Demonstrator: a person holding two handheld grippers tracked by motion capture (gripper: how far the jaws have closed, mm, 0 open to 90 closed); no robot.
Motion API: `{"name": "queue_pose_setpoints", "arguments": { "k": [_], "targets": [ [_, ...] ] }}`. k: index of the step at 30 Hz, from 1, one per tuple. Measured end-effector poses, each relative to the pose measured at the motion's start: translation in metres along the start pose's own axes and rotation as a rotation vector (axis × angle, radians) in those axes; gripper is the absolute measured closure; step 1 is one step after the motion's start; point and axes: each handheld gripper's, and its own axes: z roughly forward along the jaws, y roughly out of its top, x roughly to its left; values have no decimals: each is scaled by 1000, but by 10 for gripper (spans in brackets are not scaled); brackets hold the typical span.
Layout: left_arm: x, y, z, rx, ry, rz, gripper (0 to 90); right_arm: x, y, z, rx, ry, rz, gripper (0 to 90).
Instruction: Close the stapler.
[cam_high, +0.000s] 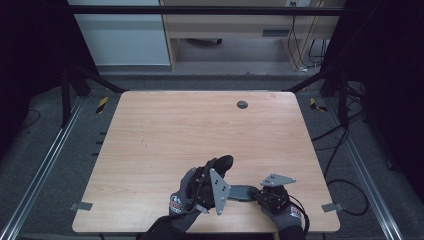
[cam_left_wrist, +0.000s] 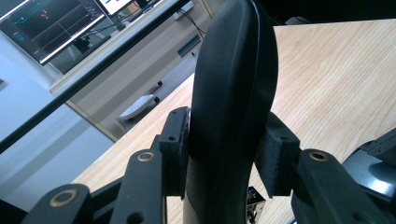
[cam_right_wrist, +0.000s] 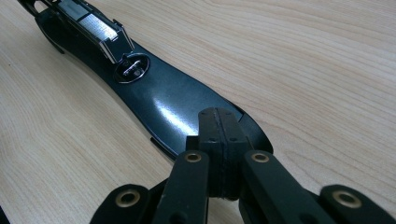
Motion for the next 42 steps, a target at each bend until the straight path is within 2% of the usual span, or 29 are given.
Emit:
{"name": "queue_pose_setpoints", "arguments": {
  "k": [17,34,42],
  "targets": [
    [-18,1,7,11,16,75,584,1,0,-1,5,3,12,900],
    [-32,2,14,22,13,128,575,0,0,0,0,5,14,900],
    [-35,2,16,31,11,139,573,-1,0,1,-8,4,16,900]
  ]
}}
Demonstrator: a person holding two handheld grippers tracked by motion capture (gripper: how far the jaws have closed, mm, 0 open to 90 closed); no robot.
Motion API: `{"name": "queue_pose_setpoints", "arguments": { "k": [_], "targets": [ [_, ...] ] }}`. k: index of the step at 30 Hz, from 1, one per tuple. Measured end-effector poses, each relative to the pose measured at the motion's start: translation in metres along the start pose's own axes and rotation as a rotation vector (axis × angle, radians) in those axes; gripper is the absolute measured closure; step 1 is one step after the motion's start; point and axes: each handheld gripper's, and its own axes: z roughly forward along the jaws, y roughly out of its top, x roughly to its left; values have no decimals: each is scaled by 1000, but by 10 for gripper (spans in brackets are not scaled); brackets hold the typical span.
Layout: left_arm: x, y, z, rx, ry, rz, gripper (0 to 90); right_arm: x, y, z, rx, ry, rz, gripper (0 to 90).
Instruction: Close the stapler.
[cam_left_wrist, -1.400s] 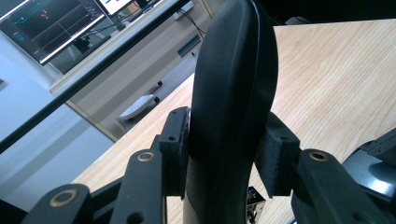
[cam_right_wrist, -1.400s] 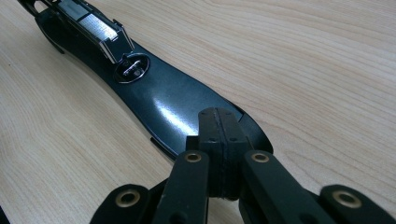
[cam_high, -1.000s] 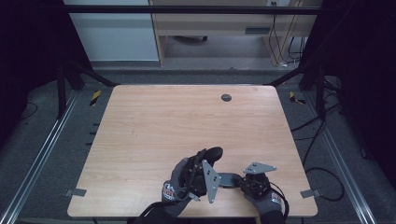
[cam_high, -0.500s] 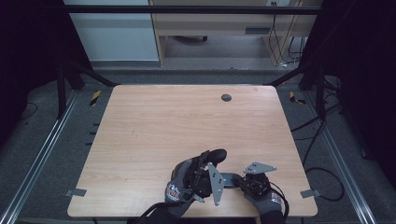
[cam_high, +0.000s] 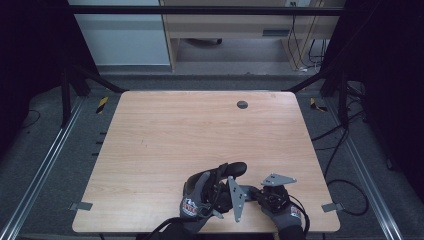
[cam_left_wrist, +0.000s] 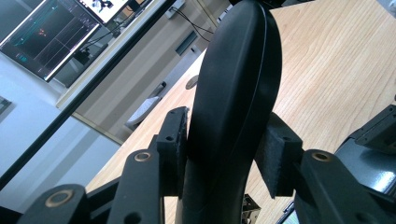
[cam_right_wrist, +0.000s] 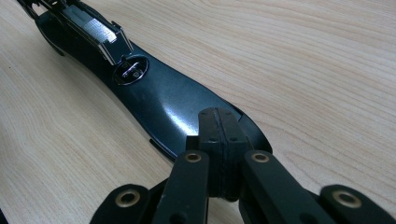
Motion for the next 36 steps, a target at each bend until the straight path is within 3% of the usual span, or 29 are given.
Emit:
{"name": "queue_pose_setpoints", "arguments": {
  "k": [36],
  "targets": [
    [-31,0,16,31,3,131,555,-1,-3,-4,1,-8,-2,900]
  ]
}}
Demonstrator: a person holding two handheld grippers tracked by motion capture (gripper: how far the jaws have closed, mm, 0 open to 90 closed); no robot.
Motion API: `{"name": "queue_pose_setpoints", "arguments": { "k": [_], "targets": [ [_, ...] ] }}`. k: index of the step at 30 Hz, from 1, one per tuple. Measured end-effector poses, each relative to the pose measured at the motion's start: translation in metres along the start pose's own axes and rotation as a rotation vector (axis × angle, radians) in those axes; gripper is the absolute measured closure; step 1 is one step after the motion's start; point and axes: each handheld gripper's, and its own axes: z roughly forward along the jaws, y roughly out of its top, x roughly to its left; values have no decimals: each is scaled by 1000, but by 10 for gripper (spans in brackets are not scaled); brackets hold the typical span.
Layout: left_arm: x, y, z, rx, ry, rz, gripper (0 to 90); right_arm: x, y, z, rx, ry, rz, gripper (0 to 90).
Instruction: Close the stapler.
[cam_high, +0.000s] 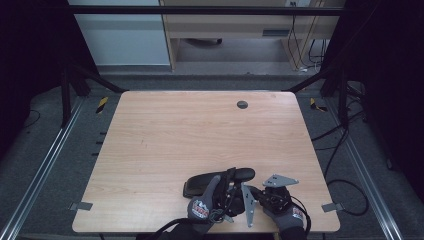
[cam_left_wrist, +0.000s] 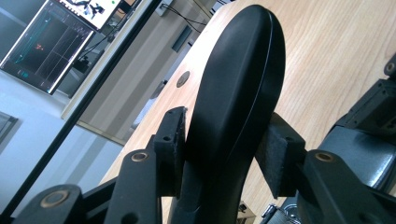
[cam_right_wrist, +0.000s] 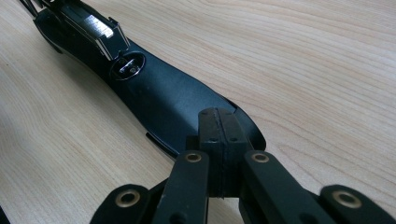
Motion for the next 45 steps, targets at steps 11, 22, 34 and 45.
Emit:
{"name": "queue_pose_setpoints", "arguments": {
  "k": [11,22,34,45],
  "targets": [
    [-8,0,4,5,-6,11,545,-1,-1,-1,3,-13,4,900],
    [-14,-1,7,10,-10,35,536,-2,-1,-1,-1,-8,-6,900],
    [-23,-2,10,12,-4,60,533,-2,-2,-2,0,-4,-16,900],
    [-31,-3,13,26,5,108,534,-3,-3,-2,-10,-7,-30,900]
  ]
}}
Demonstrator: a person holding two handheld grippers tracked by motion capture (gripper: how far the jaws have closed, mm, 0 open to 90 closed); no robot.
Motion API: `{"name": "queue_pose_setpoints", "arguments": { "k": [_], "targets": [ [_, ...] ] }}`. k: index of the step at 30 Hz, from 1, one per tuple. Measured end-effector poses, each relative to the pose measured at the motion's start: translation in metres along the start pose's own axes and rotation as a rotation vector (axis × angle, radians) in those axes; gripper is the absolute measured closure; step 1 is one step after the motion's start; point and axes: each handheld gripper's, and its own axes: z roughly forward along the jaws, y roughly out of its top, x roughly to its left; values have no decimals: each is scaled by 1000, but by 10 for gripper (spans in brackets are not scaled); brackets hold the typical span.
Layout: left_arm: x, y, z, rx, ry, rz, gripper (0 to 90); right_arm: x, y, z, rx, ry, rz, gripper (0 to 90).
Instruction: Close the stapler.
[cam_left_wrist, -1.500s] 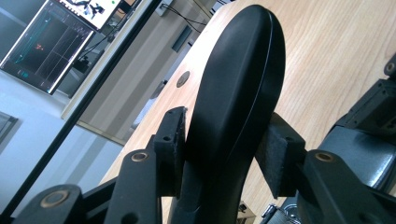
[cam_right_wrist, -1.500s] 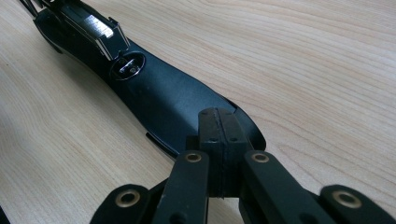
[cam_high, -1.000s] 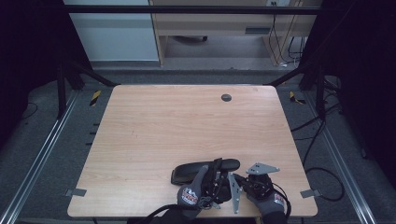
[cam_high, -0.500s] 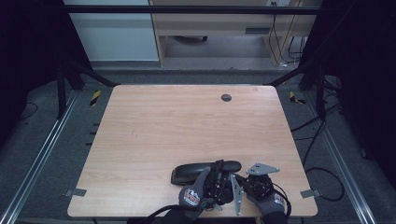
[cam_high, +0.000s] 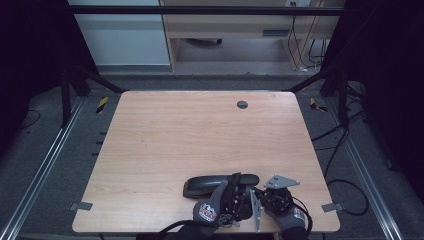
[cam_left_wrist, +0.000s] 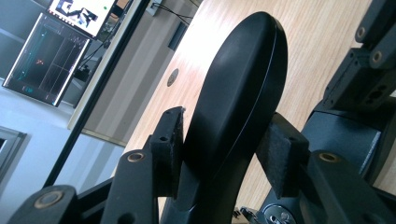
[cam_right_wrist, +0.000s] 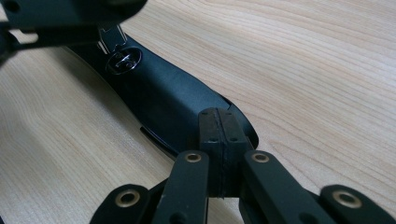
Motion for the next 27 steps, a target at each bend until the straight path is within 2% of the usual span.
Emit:
{"name": "queue_pose_setpoints", "arguments": {
  "k": [8,15,16,17,19,20,23,25,27],
  "targets": [
    [-5,0,2,12,6,37,534,-1,0,0,2,3,5,900],
    [-6,0,3,5,7,36,534,-1,0,-1,4,0,2,900],
    [-6,0,3,3,7,36,533,0,0,-2,8,1,16,900],
    [-6,0,3,3,7,35,533,-1,0,-1,2,-3,6,900],
    [-6,0,3,5,-8,33,530,-1,0,-2,-2,-1,9,900],
    [-6,0,2,11,-7,51,524,-2,0,-3,-6,-8,6,895],
    [-5,0,3,11,-17,42,519,-4,0,-4,-17,-14,11,878],
    [-4,0,3,14,-24,43,510,-4,0,-6,-13,-17,36,854],
    [-4,1,2,15,-27,43,490,-6,0,-7,-23,-23,29,828]
  ]
}}
